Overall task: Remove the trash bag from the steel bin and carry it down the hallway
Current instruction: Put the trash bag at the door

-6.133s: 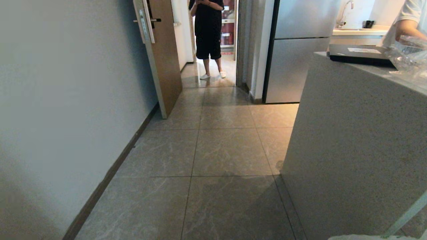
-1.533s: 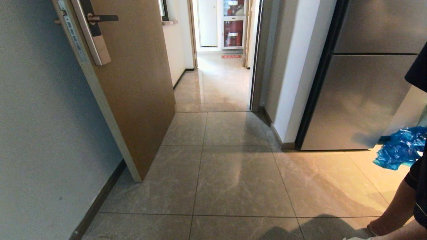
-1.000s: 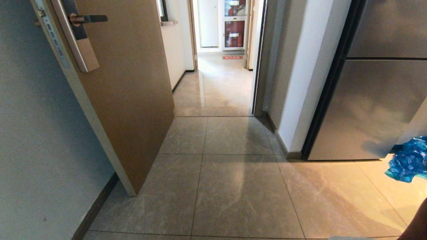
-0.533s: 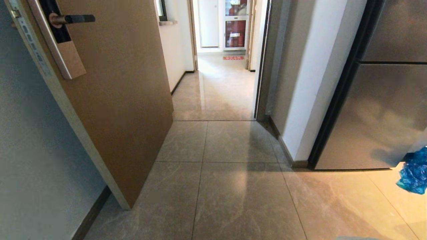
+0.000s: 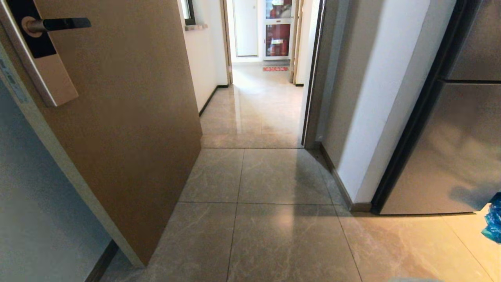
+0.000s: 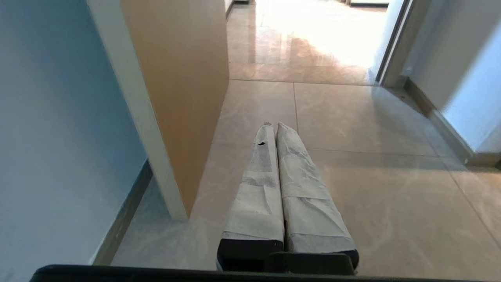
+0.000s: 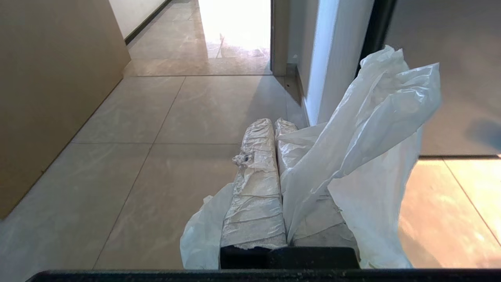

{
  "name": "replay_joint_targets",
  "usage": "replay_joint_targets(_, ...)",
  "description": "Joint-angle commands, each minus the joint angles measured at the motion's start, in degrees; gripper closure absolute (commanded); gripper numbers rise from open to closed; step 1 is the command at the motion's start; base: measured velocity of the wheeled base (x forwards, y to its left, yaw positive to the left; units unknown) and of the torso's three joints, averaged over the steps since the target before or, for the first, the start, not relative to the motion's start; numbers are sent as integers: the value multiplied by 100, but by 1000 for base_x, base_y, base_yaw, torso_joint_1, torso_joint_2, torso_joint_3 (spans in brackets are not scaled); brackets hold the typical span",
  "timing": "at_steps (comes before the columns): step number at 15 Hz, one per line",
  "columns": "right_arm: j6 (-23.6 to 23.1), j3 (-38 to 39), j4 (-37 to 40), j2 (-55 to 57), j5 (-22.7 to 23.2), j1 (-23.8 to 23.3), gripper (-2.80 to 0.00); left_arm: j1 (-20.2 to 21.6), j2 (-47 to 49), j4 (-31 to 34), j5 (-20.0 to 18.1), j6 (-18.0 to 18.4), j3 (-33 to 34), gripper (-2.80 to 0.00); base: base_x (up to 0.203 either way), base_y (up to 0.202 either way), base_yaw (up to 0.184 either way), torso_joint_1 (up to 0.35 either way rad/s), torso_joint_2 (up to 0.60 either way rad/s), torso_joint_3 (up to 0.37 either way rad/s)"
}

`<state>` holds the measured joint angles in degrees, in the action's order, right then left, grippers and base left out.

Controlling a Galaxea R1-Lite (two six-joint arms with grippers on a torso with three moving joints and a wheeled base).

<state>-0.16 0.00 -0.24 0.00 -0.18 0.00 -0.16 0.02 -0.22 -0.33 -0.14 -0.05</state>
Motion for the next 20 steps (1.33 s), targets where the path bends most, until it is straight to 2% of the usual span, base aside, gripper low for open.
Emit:
replay_joint_targets(1,-2,0,-2,9,1,0,0,-2,-2,4,-2,-4,-1,0,193,0,-2,0,4,2)
replay_joint_targets(20,-2,0,-2,9,1,0,0,-2,-2,4,-2,-4,-4,0,193,0,1,3,2,2)
